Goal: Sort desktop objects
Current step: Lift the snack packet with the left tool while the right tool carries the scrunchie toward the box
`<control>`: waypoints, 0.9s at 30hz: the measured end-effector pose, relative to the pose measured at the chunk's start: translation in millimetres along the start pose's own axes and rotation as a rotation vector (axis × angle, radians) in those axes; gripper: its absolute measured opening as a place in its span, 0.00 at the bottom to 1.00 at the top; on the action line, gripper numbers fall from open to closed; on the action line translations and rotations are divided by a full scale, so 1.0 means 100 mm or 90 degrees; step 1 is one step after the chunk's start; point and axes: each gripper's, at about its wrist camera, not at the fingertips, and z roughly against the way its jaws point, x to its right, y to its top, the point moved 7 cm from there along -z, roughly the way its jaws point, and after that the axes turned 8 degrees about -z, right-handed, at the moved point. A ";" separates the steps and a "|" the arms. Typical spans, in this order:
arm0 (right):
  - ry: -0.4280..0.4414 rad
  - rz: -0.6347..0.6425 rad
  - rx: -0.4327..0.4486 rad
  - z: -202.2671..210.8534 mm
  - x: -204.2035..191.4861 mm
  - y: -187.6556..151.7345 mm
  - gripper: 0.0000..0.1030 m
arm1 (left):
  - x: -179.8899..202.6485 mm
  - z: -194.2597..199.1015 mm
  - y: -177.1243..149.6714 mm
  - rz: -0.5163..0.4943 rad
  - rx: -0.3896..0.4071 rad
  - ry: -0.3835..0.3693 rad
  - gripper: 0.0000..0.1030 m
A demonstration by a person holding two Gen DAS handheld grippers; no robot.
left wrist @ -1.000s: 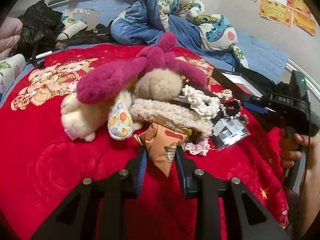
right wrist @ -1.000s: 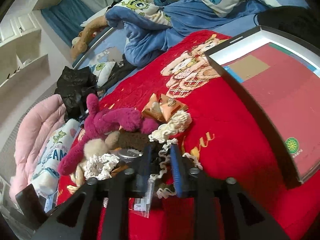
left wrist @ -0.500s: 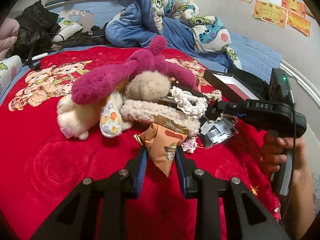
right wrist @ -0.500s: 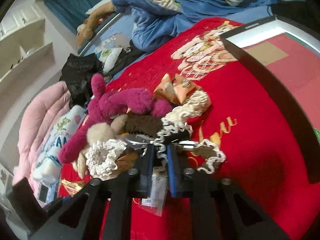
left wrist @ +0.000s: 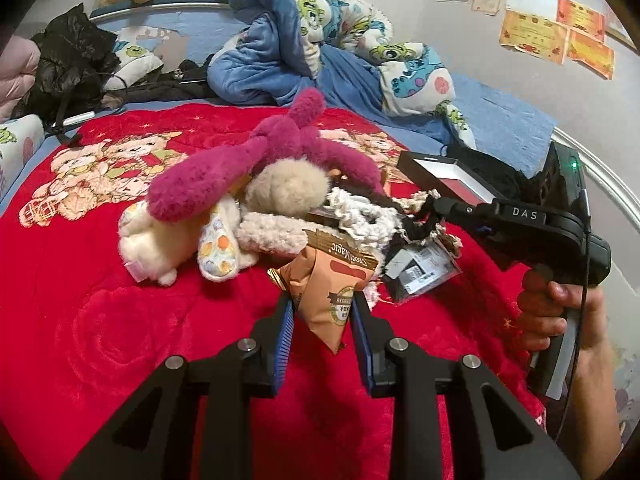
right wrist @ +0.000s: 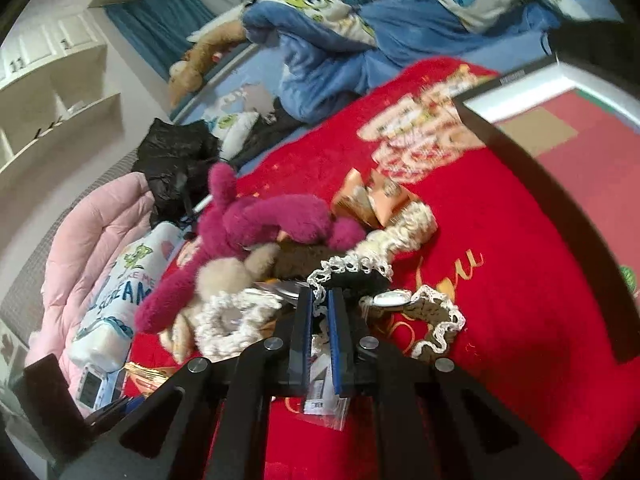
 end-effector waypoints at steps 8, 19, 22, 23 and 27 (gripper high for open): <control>0.027 0.033 0.035 0.24 -0.15 0.03 0.08 | 0.12 0.07 0.01 -0.012 0.009 -0.013 0.28; 0.064 0.006 0.109 0.65 -0.07 0.19 0.09 | 0.27 0.10 -0.01 -0.024 0.016 -0.028 0.28; 0.067 0.006 0.132 0.77 -0.03 0.24 0.09 | 0.34 0.06 -0.05 -0.030 0.003 -0.025 0.28; 0.065 0.003 0.136 0.81 0.00 0.24 0.09 | 0.35 0.05 -0.07 -0.029 -0.002 -0.024 0.28; 0.045 -0.004 0.144 0.90 0.12 0.24 0.09 | 0.43 0.02 -0.13 -0.035 -0.017 -0.016 0.28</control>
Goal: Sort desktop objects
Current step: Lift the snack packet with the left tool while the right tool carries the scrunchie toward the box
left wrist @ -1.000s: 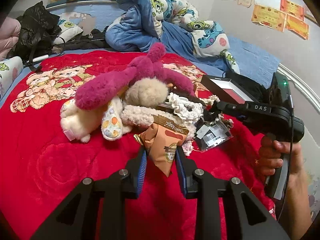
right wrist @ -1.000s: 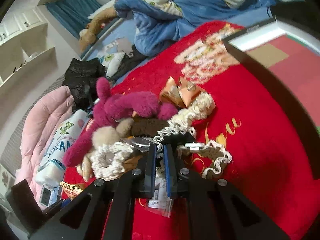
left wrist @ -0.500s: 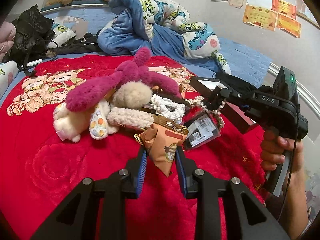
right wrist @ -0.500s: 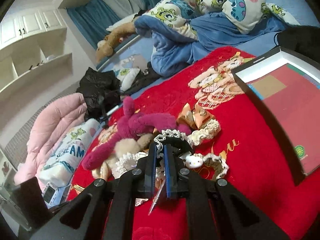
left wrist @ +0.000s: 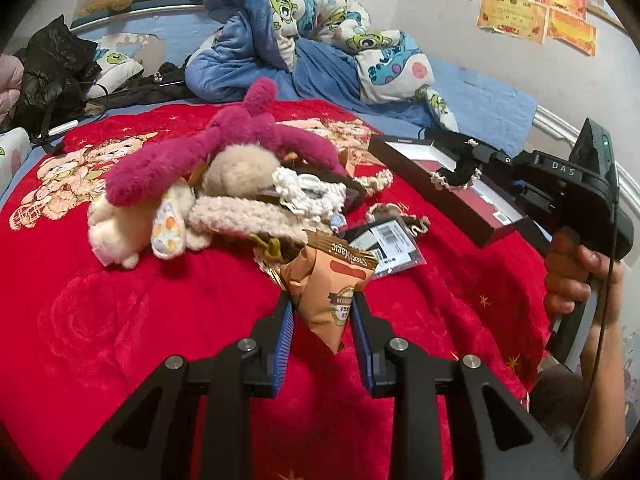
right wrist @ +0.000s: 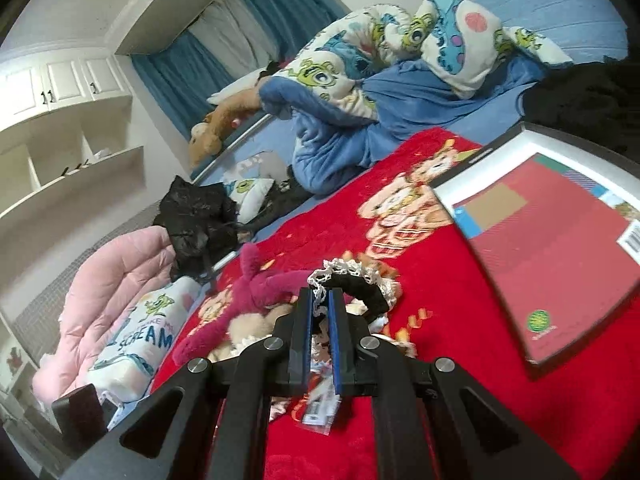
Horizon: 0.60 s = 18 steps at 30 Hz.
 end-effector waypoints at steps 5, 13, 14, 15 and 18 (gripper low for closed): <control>-0.033 0.006 0.003 0.16 0.14 -0.02 0.09 | 0.19 0.02 -0.01 -0.007 -0.007 -0.010 0.28; -0.054 0.006 0.034 0.58 0.31 0.00 0.09 | 0.63 0.02 0.00 -0.043 -0.004 -0.026 0.28; -0.057 0.007 0.039 0.64 0.33 0.01 0.09 | 0.71 0.02 0.00 -0.054 -0.003 -0.028 0.28; -0.062 0.008 0.046 0.72 0.37 0.02 0.09 | 0.77 0.03 0.00 -0.062 0.000 -0.030 0.28; -0.072 0.000 0.064 0.93 0.49 0.07 0.09 | 0.96 0.05 0.02 -0.075 0.008 -0.047 0.28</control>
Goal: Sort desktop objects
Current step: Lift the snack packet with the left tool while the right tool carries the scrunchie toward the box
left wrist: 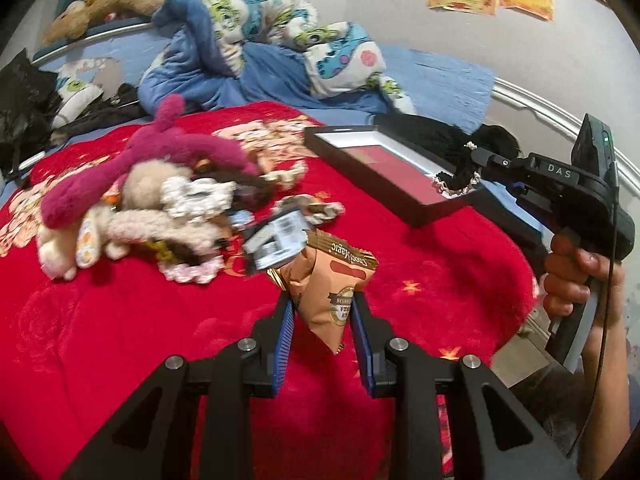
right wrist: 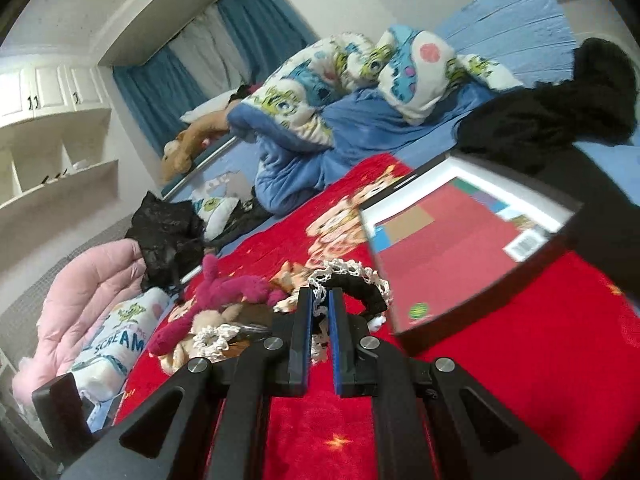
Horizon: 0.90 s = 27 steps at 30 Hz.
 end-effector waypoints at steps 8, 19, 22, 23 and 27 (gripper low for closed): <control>-0.035 -0.022 0.054 0.59 0.45 0.18 0.09 | 0.58 -0.04 0.12 -0.030 0.015 -0.045 0.28; -0.049 -0.029 0.080 1.04 0.79 0.22 0.09 | 1.16 -0.23 0.30 -0.082 0.016 -0.070 0.28; -0.046 -0.041 0.081 1.02 0.82 0.25 0.09 | 1.22 -0.36 0.38 -0.090 0.006 -0.076 0.28; -0.042 -0.042 0.080 1.00 0.80 0.26 0.09 | 1.23 -0.40 0.42 -0.096 0.003 -0.072 0.28; -0.023 -0.054 0.094 0.91 0.75 0.36 0.09 | 1.27 -0.56 0.63 -0.102 0.011 -0.072 0.28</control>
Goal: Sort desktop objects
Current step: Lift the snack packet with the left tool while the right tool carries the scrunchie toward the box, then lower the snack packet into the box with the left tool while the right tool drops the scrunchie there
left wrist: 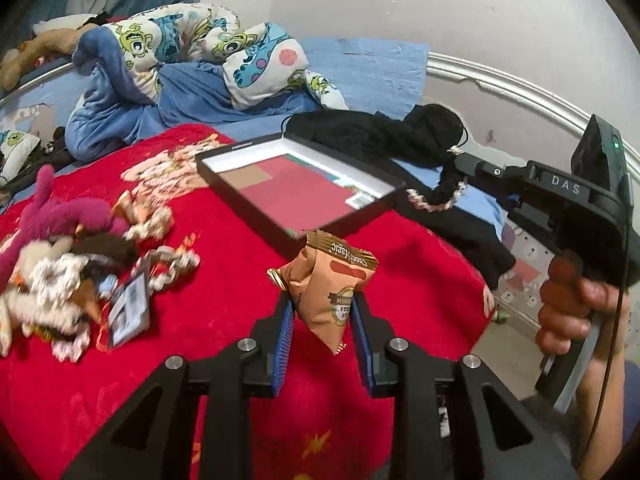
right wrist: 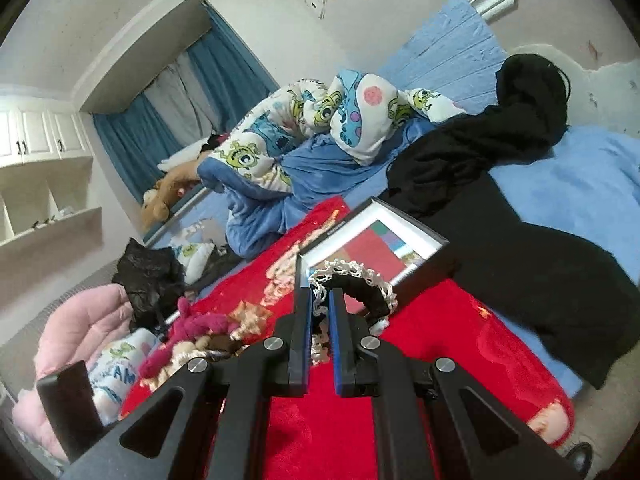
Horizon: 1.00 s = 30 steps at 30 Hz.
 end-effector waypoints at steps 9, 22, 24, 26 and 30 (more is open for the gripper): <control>-0.010 -0.003 0.025 -0.43 -0.04 0.20 0.09 | -0.09 -0.58 0.49 -0.016 0.006 -0.004 0.28; -0.045 -0.069 0.035 -1.15 0.23 0.57 0.09 | -0.40 -1.59 0.89 0.006 -0.003 -0.028 0.28; -0.056 -0.072 0.021 -1.24 0.29 0.57 0.09 | -0.43 -1.70 0.90 -0.012 -0.007 0.000 0.28; -0.067 -0.067 0.007 -1.32 0.31 0.55 0.09 | -0.43 -1.78 0.88 -0.012 -0.017 -0.004 0.28; -0.117 -0.030 -0.042 -1.44 0.37 0.41 0.09 | -0.42 -1.93 0.78 0.003 -0.038 -0.031 0.28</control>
